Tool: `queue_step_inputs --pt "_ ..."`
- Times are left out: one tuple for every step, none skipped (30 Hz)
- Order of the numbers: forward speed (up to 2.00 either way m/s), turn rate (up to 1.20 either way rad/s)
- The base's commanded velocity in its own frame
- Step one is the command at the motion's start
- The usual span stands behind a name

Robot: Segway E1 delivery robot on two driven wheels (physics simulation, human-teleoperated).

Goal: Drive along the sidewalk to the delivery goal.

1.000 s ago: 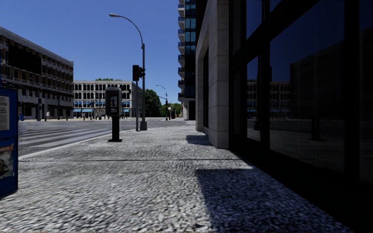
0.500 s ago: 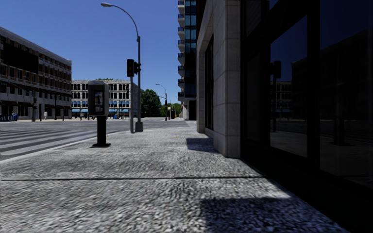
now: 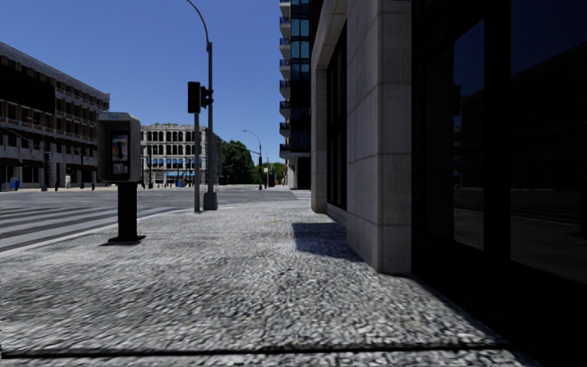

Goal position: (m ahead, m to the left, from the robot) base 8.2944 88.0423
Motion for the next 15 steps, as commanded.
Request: queue_step_inputs --pt "2.0 0.0" --pt "2.0 0.0" --pt "2.0 0.0" --pt "2.0 0.0" --pt "2.0 0.0" --pt "2.0 0.0" --pt "2.0 0.0" --pt "2.0 0.0" --pt "2.0 0.0" --pt "2.0 0.0" --pt "2.0 0.0" --pt "2.0 0.0" --pt "2.0 0.0" --pt "2.0 0.0" --pt "2.0 0.0"
